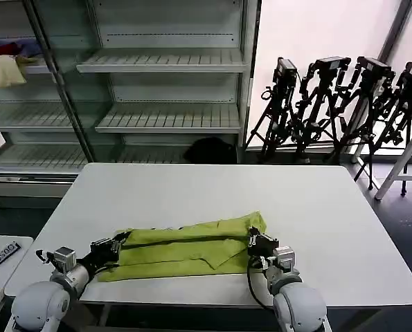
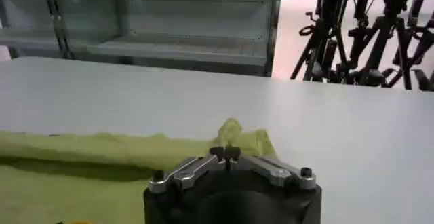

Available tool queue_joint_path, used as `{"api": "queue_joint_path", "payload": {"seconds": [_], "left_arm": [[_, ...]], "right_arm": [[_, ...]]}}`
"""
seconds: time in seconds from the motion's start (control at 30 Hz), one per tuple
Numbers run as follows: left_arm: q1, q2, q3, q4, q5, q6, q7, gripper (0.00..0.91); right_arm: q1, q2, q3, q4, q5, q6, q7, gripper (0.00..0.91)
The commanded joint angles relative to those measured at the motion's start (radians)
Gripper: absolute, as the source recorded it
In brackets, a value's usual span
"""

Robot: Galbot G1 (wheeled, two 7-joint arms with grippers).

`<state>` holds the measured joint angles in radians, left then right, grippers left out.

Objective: Fold and organize the clothes.

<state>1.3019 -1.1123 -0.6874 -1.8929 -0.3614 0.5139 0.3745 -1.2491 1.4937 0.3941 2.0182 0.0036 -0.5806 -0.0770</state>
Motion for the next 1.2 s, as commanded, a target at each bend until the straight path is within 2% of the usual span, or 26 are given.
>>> {"api": "queue_joint_path", "payload": {"seconds": [0.03, 0.2, 0.23, 0.27, 0.33, 0.47, 0.77, 0.9, 1.03, 1.07, 1.2], "left_arm": [[0.040, -0.004, -0.008, -0.021, 0.026, -0.009, 0.002, 0.010], [0.048, -0.006, -0.008, -0.020, 0.047, -0.019, 0.000, 0.040], [0.048, -0.007, -0.008, -0.019, 0.053, -0.019, -0.003, 0.877], [0.047, -0.009, -0.007, -0.018, 0.060, -0.019, -0.006, 0.907], [0.045, -0.014, -0.006, -0.016, 0.064, -0.024, -0.011, 0.907], [0.041, -0.021, -0.004, -0.019, 0.063, -0.027, -0.021, 0.907], [0.031, -0.033, -0.011, -0.029, 0.061, -0.022, -0.047, 0.907], [0.031, -0.047, -0.024, -0.044, 0.044, -0.023, -0.062, 0.907], [0.031, -0.073, -0.045, -0.072, 0.008, -0.033, -0.117, 0.907], [0.039, -0.086, -0.047, -0.083, 0.008, -0.036, -0.137, 0.907], [0.084, -0.133, -0.035, -0.106, 0.018, -0.048, -0.278, 0.907]], "right_arm": [[-0.031, -0.003, 0.001, 0.024, -0.017, 0.001, -0.005, 0.000], [-0.032, -0.001, 0.000, 0.020, -0.075, 0.001, -0.008, 0.000], [-0.034, 0.002, -0.001, 0.017, -0.110, 0.001, -0.008, 0.615], [-0.034, 0.004, -0.001, 0.016, -0.119, 0.001, -0.008, 0.907], [-0.033, 0.015, -0.001, 0.003, -0.211, 0.003, -0.006, 0.907], [-0.034, 0.013, -0.006, -0.009, -0.299, 0.010, 0.005, 0.907], [-0.030, 0.016, 0.001, -0.052, -0.430, 0.026, 0.024, 0.907], [-0.031, 0.014, 0.007, -0.058, -0.441, 0.024, 0.026, 0.907], [-0.033, 0.018, 0.014, -0.048, -0.399, 0.036, 0.034, 0.907], [-0.034, 0.021, 0.021, -0.034, -0.337, 0.064, 0.040, 0.907], [-0.021, 0.024, 0.055, 0.018, -0.137, 0.083, 0.052, 0.907]]}}
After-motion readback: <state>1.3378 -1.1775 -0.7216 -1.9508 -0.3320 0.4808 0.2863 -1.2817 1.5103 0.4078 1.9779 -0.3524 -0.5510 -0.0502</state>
